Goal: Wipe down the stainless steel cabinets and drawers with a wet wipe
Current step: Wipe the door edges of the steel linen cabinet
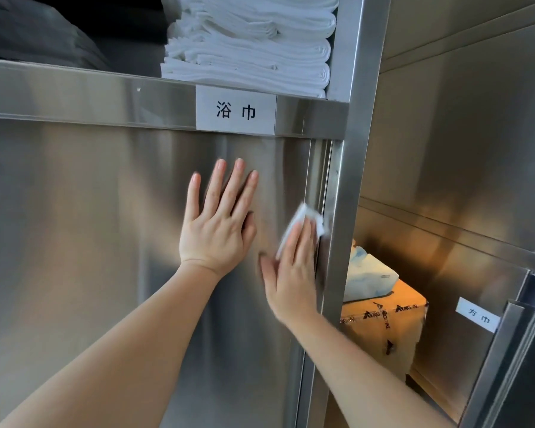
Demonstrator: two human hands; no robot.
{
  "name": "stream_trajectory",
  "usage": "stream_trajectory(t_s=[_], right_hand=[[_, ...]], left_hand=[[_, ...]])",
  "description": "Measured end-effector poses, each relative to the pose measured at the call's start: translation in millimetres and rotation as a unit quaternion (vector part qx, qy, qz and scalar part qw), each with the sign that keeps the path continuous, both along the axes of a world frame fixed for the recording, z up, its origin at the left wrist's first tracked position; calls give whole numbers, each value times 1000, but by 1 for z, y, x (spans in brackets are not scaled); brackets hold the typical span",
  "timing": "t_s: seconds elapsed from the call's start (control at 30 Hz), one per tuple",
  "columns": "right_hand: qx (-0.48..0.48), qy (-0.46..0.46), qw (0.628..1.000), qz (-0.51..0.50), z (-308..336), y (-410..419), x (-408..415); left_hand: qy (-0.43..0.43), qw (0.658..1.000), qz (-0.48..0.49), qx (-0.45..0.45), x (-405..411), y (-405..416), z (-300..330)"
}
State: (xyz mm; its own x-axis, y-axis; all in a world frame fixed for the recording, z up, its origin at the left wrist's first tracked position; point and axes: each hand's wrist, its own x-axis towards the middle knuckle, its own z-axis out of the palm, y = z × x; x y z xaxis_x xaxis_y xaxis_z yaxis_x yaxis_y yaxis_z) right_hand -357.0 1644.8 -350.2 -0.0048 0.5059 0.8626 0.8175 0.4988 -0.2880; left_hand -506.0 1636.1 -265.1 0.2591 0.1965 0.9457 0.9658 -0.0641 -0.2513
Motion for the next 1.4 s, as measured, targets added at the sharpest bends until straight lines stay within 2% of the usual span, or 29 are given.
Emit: stream_trajectory(t_s=[0.1, 0.17, 0.23, 0.3, 0.37, 0.43, 0.57, 0.63, 0.7, 0.87, 0.97, 1.07, 1.23, 1.4], right_hand=[[-28, -35, 999, -24, -49, -12, 8], [-20, -33, 999, 3, -24, -5, 8], [13, -5, 999, 39, 29, 5, 1], [34, 20, 999, 32, 76, 12, -4], [44, 23, 999, 20, 84, 15, -4], [21, 5, 1000, 16, 50, 11, 0], [-61, -37, 997, 17, -75, -20, 8], [-95, -45, 994, 20, -103, -30, 11], [-96, -40, 994, 34, -90, -29, 10], [-45, -8, 996, 82, 26, -14, 7], [-43, -28, 995, 80, 39, -13, 13], [-62, -59, 994, 65, -11, -17, 19], [-101, -74, 992, 27, -137, -27, 17], [-214, -108, 971, 23, -244, -42, 26]], left_hand=[[1, 1000, 8, -3, 0, 0, 1], [3, 1000, 14, -1, 0, 1, 0], [2, 1000, 17, 4, -1, 1, 0], [-1, 1000, 16, 8, 0, 0, 1], [-2, 1000, 15, 5, 1, -1, 1], [1, 1000, 20, 1, 2, -2, 1], [5, 999, 39, 0, 2, -2, 1], [9, 999, 46, 2, 2, -2, 1], [10, 999, 51, -1, 3, -3, 1], [16, 998, 47, -25, 4, -10, 4], [11, 999, 22, -35, 1, -14, 1], [8, 999, -9, -50, -4, -22, -29], [42, 994, -68, -79, 7, -28, -124], [73, 990, -52, -111, 12, -26, -212]])
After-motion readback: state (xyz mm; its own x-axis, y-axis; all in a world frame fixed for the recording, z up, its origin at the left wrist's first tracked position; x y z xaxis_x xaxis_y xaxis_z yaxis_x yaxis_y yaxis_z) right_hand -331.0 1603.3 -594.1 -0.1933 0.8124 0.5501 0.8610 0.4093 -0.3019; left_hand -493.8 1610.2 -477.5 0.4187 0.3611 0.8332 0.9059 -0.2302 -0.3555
